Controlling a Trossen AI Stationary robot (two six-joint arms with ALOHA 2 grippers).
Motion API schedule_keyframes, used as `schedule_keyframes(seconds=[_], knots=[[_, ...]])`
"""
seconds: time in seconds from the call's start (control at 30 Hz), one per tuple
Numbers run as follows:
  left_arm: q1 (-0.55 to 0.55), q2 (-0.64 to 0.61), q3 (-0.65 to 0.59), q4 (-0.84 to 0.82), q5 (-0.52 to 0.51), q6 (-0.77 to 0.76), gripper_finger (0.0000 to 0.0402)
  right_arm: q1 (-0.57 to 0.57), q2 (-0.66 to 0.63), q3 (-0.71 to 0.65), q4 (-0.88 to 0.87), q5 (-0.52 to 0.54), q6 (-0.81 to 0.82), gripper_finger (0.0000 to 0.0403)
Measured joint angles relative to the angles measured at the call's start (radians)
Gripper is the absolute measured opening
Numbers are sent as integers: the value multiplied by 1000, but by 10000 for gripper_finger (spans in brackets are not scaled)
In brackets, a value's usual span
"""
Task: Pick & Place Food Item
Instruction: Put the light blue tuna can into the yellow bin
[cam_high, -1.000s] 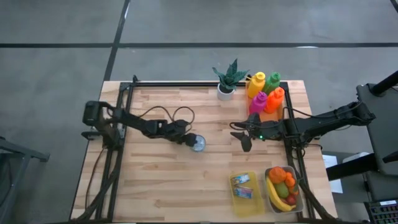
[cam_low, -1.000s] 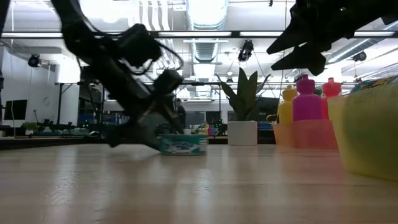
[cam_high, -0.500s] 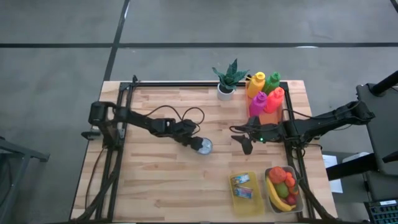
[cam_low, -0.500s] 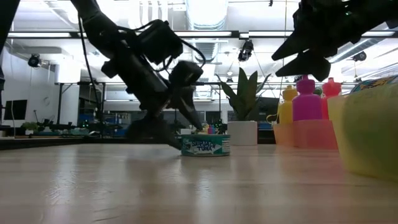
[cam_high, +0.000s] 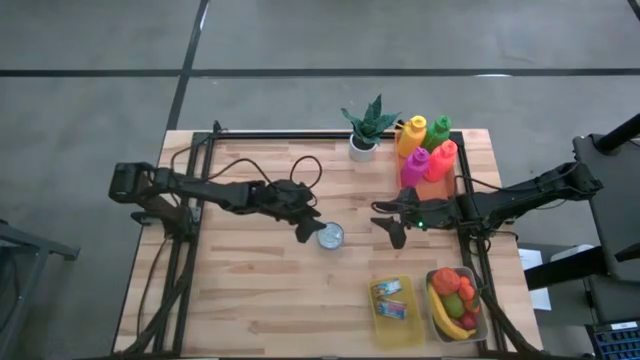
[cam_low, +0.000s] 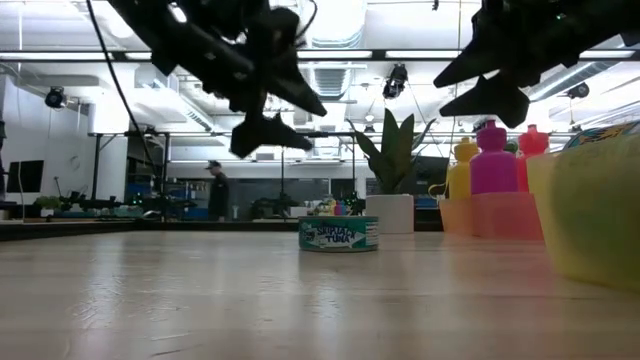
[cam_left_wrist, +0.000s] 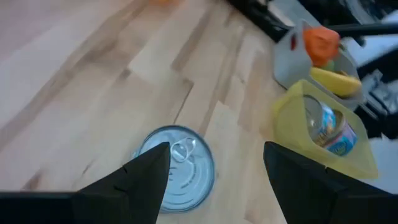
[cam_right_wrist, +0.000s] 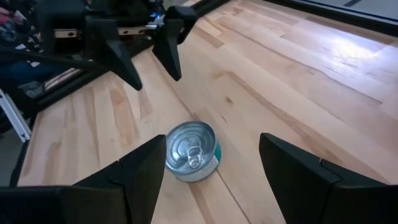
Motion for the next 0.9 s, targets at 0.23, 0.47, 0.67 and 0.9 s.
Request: schedule_keyframes(seconds=[0.23, 0.47, 0.67, 0.9], knots=[[-2, -42, 0, -1, -5, 42, 263, 0, 0, 0, 19, 8, -2, 254], [-2, -42, 0, -5, -5, 42, 263, -1, 0, 0, 21, 11, 14, 254], [-1, -41, 0, -9, -20, 153, 263, -1, 0, 0, 21, 10, 42, 254], [-27, -41, 0, -23, -23, 477, 263, -1, 0, 0, 22, 10, 46, 254]])
